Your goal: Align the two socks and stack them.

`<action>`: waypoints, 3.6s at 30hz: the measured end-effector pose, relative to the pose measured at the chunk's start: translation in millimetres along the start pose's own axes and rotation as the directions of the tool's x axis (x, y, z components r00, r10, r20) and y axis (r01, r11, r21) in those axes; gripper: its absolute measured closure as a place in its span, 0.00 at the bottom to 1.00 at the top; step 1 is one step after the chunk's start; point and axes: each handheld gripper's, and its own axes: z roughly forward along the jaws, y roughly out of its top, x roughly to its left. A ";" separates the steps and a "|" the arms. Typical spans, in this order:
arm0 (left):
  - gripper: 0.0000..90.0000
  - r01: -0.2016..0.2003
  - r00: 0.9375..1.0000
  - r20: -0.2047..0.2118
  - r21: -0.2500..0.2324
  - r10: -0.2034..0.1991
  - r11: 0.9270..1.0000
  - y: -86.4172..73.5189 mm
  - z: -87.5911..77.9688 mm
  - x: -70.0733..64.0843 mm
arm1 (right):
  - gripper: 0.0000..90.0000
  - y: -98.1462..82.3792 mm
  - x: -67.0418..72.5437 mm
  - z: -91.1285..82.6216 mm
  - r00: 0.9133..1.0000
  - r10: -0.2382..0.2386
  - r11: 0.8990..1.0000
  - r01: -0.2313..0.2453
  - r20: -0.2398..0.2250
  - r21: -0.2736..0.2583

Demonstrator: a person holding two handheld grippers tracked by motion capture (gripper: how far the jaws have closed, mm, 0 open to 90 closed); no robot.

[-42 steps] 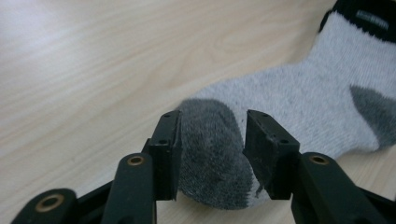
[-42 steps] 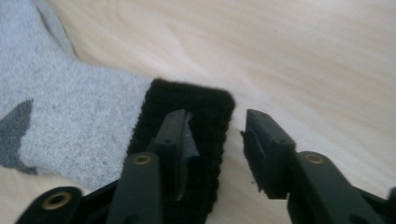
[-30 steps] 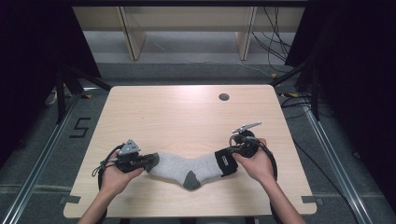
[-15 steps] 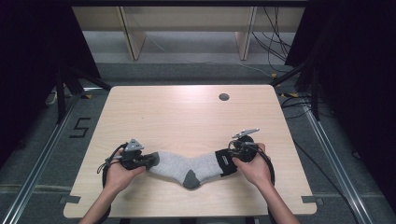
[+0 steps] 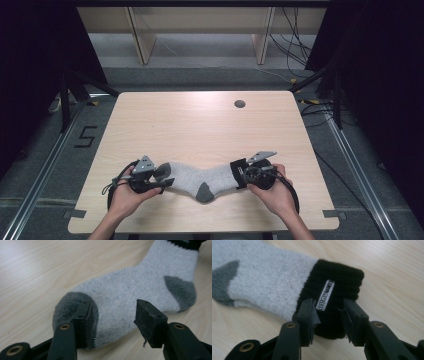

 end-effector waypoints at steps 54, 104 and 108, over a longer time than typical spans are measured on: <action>0.76 0.209 0.956 -0.210 0.005 -0.203 0.978 16.3 32.2 76.5 | 0.84 36.7 -25.4 39.1 0.982 0.186 0.981 -0.184 0.029 -0.059; 0.84 0.163 0.965 -0.212 0.036 -0.152 0.986 28.3 35.9 62.0 | 0.89 30.9 -26.3 30.9 0.988 0.147 0.989 -0.146 0.053 -0.034; 0.59 0.191 0.953 -0.227 -0.066 -0.201 0.979 27.7 24.8 59.5 | 0.73 29.8 -27.1 19.3 0.986 0.160 0.983 -0.154 0.046 -0.099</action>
